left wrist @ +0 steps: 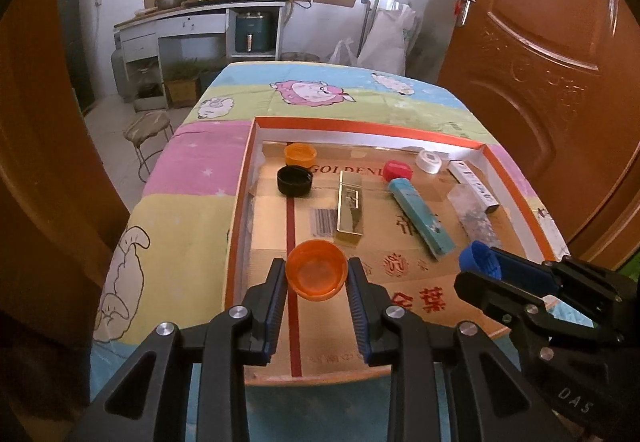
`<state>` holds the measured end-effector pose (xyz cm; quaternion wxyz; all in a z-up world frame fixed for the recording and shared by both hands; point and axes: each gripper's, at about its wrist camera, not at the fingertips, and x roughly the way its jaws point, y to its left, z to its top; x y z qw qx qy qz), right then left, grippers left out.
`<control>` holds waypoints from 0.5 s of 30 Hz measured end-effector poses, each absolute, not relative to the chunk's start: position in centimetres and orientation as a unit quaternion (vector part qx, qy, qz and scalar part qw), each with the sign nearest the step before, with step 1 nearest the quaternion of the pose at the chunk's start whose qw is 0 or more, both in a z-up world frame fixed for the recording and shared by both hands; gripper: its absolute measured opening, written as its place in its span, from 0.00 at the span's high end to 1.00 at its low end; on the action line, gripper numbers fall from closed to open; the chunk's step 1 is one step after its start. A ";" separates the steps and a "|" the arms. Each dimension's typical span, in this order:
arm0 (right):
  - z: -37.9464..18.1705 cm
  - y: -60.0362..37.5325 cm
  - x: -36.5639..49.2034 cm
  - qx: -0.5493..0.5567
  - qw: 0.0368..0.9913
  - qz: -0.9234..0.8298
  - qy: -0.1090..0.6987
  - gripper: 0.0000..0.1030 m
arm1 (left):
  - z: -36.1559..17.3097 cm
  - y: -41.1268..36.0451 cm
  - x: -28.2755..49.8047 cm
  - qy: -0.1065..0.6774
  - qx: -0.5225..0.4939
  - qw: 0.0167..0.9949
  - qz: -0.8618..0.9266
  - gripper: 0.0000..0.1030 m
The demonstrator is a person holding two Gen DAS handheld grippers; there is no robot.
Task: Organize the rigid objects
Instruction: 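Carry the orange cap with the left gripper while the right gripper carries the blue cap into the lid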
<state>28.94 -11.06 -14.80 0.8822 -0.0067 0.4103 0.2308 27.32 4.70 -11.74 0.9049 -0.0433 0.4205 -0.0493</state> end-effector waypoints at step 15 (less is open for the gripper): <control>-16.5 -8.6 31.6 -0.025 0.869 0.252 0.425 0.70 | -13.0 5.4 29.4 0.433 -0.036 0.900 -0.039 0.71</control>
